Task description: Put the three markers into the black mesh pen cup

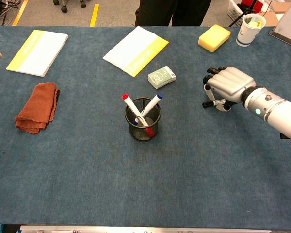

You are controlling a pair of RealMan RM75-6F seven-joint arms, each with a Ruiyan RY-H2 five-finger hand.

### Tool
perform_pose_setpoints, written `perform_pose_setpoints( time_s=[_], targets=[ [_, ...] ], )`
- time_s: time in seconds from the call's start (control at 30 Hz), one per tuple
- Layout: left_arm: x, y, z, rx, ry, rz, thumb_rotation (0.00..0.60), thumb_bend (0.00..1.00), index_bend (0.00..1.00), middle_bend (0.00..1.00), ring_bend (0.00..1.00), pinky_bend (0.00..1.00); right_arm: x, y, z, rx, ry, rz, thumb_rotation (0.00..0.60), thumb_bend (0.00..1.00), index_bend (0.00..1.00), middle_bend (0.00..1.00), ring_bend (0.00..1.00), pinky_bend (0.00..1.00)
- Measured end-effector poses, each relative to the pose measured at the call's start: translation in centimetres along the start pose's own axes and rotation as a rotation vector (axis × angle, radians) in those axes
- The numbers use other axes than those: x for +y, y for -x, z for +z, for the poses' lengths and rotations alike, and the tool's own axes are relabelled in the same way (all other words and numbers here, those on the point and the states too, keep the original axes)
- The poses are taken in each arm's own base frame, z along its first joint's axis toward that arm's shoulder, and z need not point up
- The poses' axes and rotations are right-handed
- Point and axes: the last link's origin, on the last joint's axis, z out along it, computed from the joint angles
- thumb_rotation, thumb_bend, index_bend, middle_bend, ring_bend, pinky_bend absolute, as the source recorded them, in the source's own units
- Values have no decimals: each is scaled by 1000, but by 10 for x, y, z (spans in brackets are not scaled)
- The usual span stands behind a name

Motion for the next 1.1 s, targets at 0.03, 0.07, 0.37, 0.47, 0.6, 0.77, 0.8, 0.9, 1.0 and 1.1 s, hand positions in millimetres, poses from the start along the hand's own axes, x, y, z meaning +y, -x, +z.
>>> perform_pose_setpoints(
  time_s=[0.03, 0.07, 0.37, 0.47, 0.6, 0.77, 0.8, 0.9, 1.0, 1.1],
  targets=[
    [0, 0, 0, 1, 0, 0, 600, 281, 262, 67, 0, 5, 0, 0, 0, 1, 2, 4, 600, 262, 555, 221, 41, 162],
    [0, -1, 0, 2, 0, 0, 600, 281, 262, 67, 0, 5, 1, -1, -1, 3, 5, 11, 600, 264, 556, 221, 41, 163],
    [0, -2, 0, 8, -1, -4, 600, 281, 262, 67, 0, 5, 3, -26, -11, 65, 2, 116, 600, 268, 579, 238, 41, 163],
    [0, -3, -1, 10, -1, -4, 600, 281, 262, 67, 0, 5, 2, -41, -18, 95, -14, 194, 600, 268, 591, 248, 41, 163],
    [2, -4, -1, 13, 2, -1, 600, 281, 262, 67, 0, 5, -2, -65, -31, 144, -54, 323, 600, 268, 601, 258, 41, 163],
    [4, -6, -2, 19, 6, 4, 600, 281, 262, 67, 0, 5, -7, -99, -50, 205, -131, 519, 600, 268, 613, 267, 41, 163],
    [5, -6, -2, 19, 7, 4, 600, 281, 262, 67, 0, 5, -8, -105, -53, 214, -146, 555, 600, 268, 613, 267, 41, 163],
    [7, -7, -4, 18, 10, 6, 600, 281, 262, 67, 0, 5, -12, -122, -61, 232, -197, 672, 600, 268, 613, 268, 41, 163],
    [8, -8, -4, 19, 12, 8, 600, 281, 262, 67, 0, 5, -17, -136, -68, 232, -254, 781, 600, 268, 613, 268, 41, 163],
    [8, -8, -5, 21, 10, 8, 600, 281, 262, 67, 0, 5, -24, -148, -75, 224, -319, 868, 600, 268, 613, 268, 41, 163]
  ],
)
